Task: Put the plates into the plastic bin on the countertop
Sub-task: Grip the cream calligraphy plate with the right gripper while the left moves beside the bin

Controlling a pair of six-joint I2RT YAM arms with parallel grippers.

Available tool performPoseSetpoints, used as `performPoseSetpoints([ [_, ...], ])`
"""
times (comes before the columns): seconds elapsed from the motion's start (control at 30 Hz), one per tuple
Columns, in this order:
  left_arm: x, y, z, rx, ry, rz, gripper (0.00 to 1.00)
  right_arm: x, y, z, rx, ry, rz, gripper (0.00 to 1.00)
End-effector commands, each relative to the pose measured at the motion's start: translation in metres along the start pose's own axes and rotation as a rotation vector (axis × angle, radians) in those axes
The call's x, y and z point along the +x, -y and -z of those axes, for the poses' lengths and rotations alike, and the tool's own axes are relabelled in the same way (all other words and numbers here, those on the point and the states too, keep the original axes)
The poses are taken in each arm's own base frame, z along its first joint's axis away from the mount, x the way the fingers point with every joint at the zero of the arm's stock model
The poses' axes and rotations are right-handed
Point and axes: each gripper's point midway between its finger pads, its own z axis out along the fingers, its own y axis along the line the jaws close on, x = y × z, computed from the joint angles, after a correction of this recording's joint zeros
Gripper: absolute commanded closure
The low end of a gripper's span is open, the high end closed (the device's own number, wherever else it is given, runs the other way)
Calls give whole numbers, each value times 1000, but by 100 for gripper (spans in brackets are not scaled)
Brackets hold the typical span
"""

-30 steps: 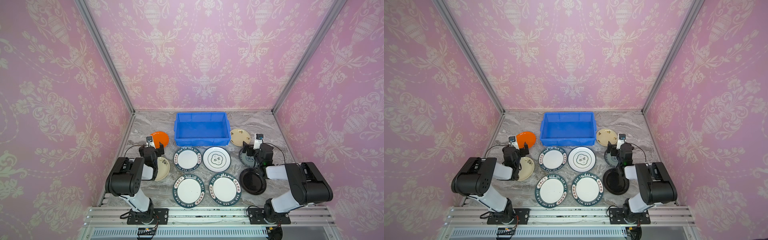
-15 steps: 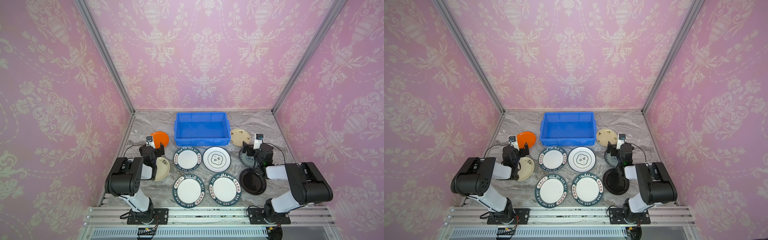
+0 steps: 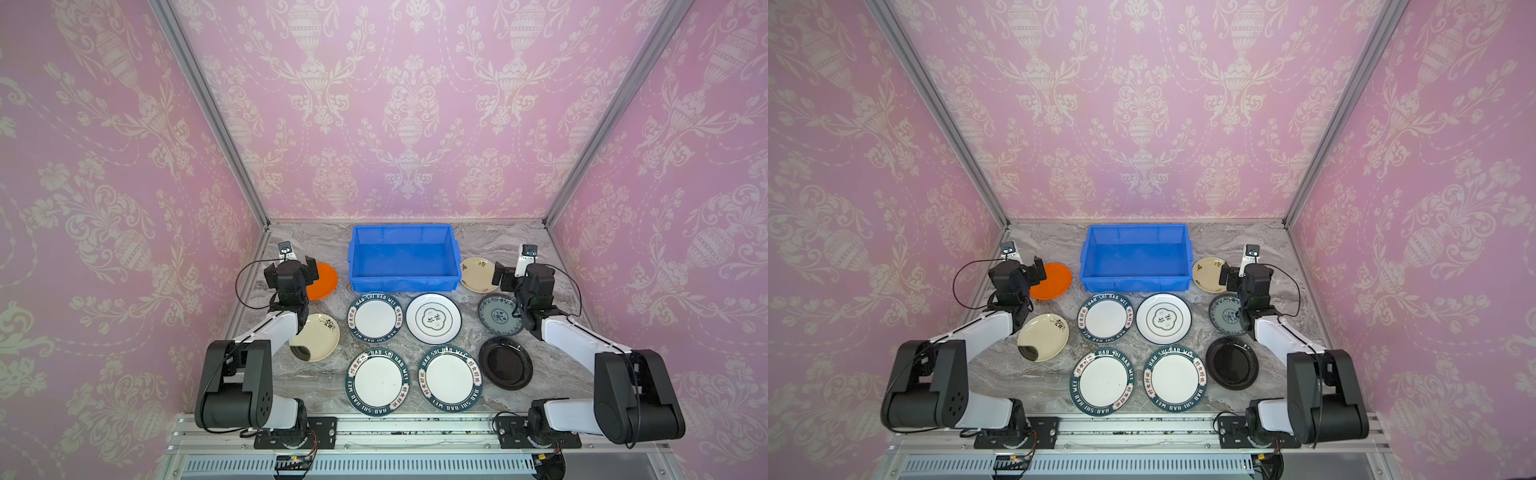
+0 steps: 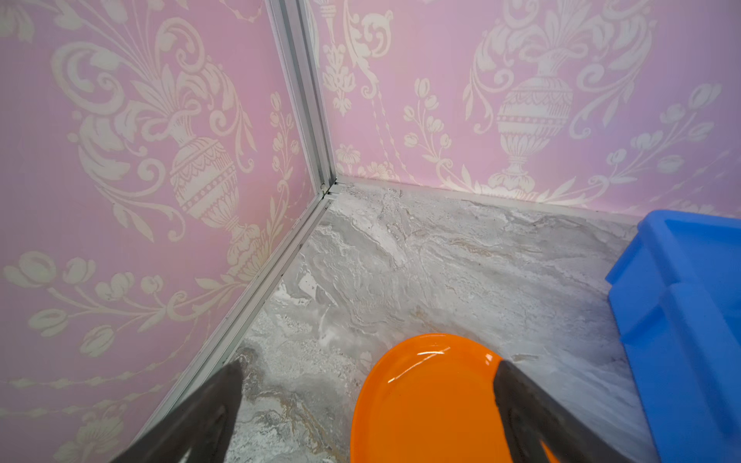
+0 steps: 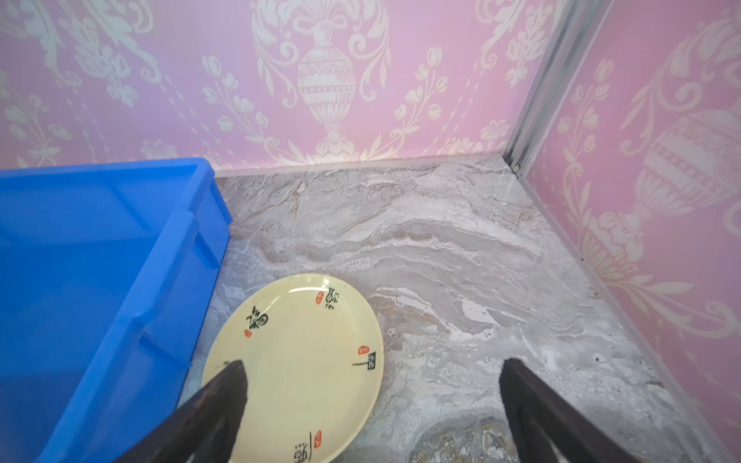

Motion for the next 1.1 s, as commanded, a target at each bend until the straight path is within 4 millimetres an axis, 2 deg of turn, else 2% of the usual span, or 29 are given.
performPoseSetpoints([
  [0.0, 0, -2, 4, -32, -119, 112, 1, -10, 13, 5, 100, -135, -54, 0],
  [0.1, -29, 20, 2, 54, -203, 186, 1, -28, 11, -1, 106, -164, -105, 0],
  [0.2, -55, 70, 0, 303, -259, 289, 1, -32, -3, -13, -22, -230, -206, 1],
  [0.3, -63, 118, -1, 522, -328, 397, 1, -27, -14, -29, -142, -294, -314, 11],
  [0.4, -62, 146, 4, 641, -375, 443, 1, -9, -13, -46, -212, -360, -451, 27],
  [0.43, -62, 150, 7, 652, -386, 435, 1, -1, -11, -50, -223, -375, -487, 32],
  [0.6, -53, 153, 17, 664, -419, 405, 1, 37, -4, -59, -216, -457, -549, 40],
  [0.67, -49, 159, 20, 704, -429, 412, 1, 49, -1, -63, -211, -495, -572, 56],
  [0.97, -33, 182, 17, 814, -476, 443, 1, 89, 5, -69, -192, -608, -621, 57],
  [1.07, -33, 186, 16, 839, -477, 461, 1, 101, 9, -69, -179, -640, -635, 63],
])
